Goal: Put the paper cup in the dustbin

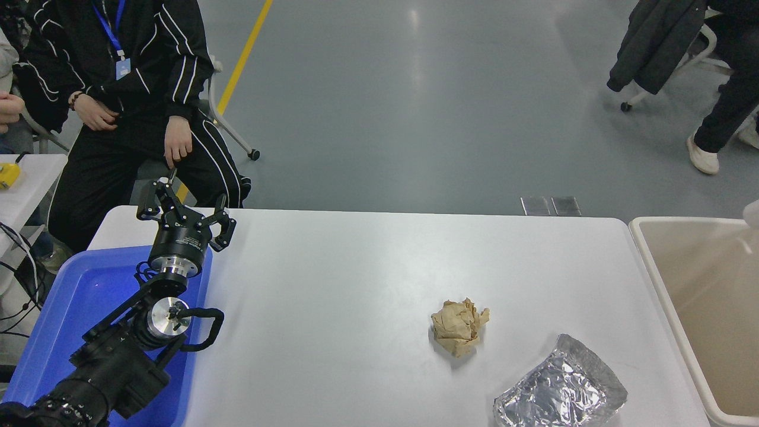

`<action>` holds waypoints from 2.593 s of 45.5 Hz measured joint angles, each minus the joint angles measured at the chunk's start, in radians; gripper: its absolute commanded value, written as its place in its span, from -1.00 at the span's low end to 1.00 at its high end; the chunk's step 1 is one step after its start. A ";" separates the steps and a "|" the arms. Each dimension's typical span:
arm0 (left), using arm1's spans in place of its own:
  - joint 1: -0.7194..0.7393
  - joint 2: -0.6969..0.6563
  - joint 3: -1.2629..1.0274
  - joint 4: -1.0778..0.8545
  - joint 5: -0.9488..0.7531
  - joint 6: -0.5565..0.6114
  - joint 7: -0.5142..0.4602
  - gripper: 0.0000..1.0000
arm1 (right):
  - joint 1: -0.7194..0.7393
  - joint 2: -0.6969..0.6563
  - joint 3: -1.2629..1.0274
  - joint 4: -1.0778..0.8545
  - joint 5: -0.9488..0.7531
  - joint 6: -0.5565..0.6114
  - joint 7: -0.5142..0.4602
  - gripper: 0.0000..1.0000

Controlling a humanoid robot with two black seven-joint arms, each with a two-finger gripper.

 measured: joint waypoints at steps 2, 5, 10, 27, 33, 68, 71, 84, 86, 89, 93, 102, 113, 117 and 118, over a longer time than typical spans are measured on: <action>0.000 0.000 0.000 0.000 0.000 0.000 0.000 1.00 | -0.018 0.002 0.005 -0.003 0.001 -0.005 -0.004 -1.00; 0.000 0.000 0.000 0.000 0.000 0.000 0.000 1.00 | -0.050 0.011 0.013 -0.005 0.002 -0.011 -0.009 -1.00; 0.000 0.000 0.000 0.000 0.000 0.000 0.000 1.00 | -0.101 0.030 0.022 -0.008 0.003 -0.021 -0.015 -1.00; 0.000 0.000 0.000 0.000 0.000 0.000 0.000 1.00 | -0.191 0.107 0.033 -0.009 0.006 -0.044 -0.021 -1.00; 0.000 0.000 0.000 0.000 0.000 0.000 0.000 1.00 | -0.201 0.119 0.037 -0.009 0.006 -0.048 -0.021 -1.00; 0.000 0.000 0.000 0.000 0.000 0.000 0.000 1.00 | -0.203 0.132 0.040 -0.005 0.007 -0.138 -0.020 0.85; 0.000 0.000 0.000 0.000 0.000 0.000 0.000 1.00 | -0.202 0.132 0.040 -0.005 0.007 -0.144 -0.019 0.85; 0.000 0.000 0.000 0.000 0.000 0.000 0.000 1.00 | -0.130 0.134 0.044 -0.003 0.007 -0.155 -0.019 0.98; 0.000 0.000 0.000 0.000 0.000 0.000 0.000 1.00 | -0.110 0.134 0.047 -0.003 0.008 -0.155 -0.019 0.99; 0.000 0.000 0.000 0.000 0.000 0.000 0.000 1.00 | -0.074 0.131 0.059 -0.003 0.016 -0.151 -0.020 0.99; 0.000 0.000 0.000 0.000 0.000 0.000 0.000 1.00 | -0.026 0.120 0.087 -0.002 0.037 -0.145 -0.020 0.98; 0.000 0.000 0.000 0.000 0.000 0.000 0.000 1.00 | 0.099 0.077 0.177 0.033 0.091 -0.123 -0.014 0.98; 0.000 0.000 0.000 0.000 0.000 0.000 0.000 1.00 | 0.218 0.038 0.354 0.124 0.118 -0.112 0.089 0.99; 0.000 0.000 0.000 0.000 0.000 0.000 0.000 1.00 | 0.243 0.027 0.408 0.161 0.122 -0.110 0.136 0.99; 0.000 0.000 0.000 0.000 0.000 0.000 0.000 1.00 | 0.249 0.024 0.425 0.174 0.123 -0.110 0.149 0.99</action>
